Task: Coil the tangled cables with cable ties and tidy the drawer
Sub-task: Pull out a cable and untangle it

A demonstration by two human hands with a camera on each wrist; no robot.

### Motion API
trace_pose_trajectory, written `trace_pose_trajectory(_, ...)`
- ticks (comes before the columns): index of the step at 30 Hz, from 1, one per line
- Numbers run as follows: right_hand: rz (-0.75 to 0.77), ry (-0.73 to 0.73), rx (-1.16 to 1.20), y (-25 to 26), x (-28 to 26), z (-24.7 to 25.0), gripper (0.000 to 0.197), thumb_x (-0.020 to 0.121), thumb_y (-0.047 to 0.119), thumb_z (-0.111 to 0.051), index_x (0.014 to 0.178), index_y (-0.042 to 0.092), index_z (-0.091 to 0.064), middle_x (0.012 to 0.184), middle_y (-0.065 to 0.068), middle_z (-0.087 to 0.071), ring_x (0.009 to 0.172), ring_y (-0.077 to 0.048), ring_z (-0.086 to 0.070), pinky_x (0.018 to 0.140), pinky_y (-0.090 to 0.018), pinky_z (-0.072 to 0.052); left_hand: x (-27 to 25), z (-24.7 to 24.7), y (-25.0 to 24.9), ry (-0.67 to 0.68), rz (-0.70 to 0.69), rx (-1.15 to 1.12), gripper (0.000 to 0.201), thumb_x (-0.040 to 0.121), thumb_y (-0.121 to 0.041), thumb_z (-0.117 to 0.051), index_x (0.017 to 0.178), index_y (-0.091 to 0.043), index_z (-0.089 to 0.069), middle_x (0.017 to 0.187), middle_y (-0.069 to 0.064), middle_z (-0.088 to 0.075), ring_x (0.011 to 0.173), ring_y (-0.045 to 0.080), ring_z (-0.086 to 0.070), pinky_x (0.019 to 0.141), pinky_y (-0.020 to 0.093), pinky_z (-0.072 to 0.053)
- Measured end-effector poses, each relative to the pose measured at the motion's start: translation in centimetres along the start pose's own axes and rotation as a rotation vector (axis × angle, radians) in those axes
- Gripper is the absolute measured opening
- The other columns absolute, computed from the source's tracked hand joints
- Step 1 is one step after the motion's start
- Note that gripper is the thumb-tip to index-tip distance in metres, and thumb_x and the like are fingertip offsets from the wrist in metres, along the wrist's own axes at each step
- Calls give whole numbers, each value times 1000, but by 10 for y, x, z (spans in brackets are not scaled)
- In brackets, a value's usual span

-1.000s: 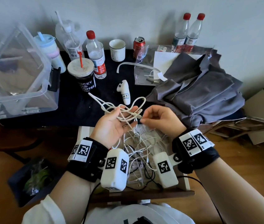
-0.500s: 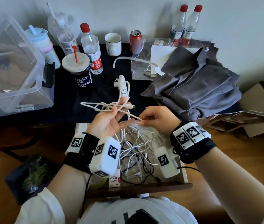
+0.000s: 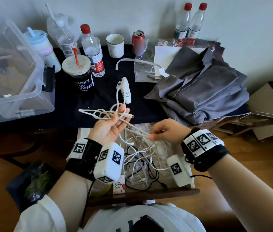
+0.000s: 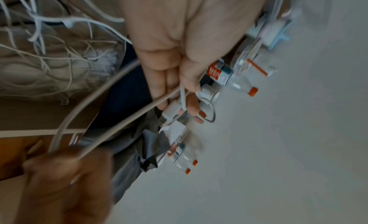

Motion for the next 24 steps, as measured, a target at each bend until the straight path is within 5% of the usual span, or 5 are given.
trace_pose_trajectory(4, -165, 36, -115, -19, 3, 0, 23, 86, 39, -62, 91, 18, -68, 73, 14, -47, 76, -3, -51, 79, -23, -41, -3, -3, 12, -9, 25, 36, 44, 99, -5, -32, 87, -2, -74, 92, 5, -74, 86, 15, -72, 80, 31, -58)
trace_pose_trajectory(8, -54, -54, 34, 9, 19, -7, 28, 85, 41, -62, 64, 24, -54, 64, 10, -46, 62, -3, -45, 64, -21, -37, -2, -15, 32, -28, 30, 72, 28, 100, -6, -34, 117, 3, -55, 112, 11, -67, 97, 18, -67, 76, 29, -59)
trace_pose_trajectory(17, 14, -58, 252, -23, -6, 11, 21, 85, 20, -65, 64, 20, -66, 67, 9, -54, 65, 1, -50, 74, -24, -40, 2, 23, -17, -257, -114, 101, 31, 100, -28, -37, 81, -9, -54, 74, 7, -70, 67, 17, -72, 56, 33, -59)
trace_pose_trajectory(21, -163, -129, 274, -55, -6, 15, 27, 83, 38, -62, 58, 29, -66, 73, -14, -61, 72, -22, -49, 74, -34, -39, 0, 31, -25, -208, -134, 229, 34, 102, -27, -34, 76, -11, -50, 87, 8, -64, 73, 16, -72, 62, 33, -60)
trace_pose_trajectory(24, -231, -107, 151, -57, 2, 7, 16, 87, 28, -62, 74, 21, -66, 75, -10, -63, 67, -12, -50, 73, -33, -40, 0, 23, -21, -124, -129, 246, 26, 100, -19, -39, 79, -9, -51, 93, 10, -64, 78, 16, -72, 66, 31, -59)
Point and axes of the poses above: each hand's wrist, its own x-axis towards the middle knuckle, its own z-axis out of the back of the hand, y = z × x, the point moved 3 cm from there along x, towards the middle knuckle
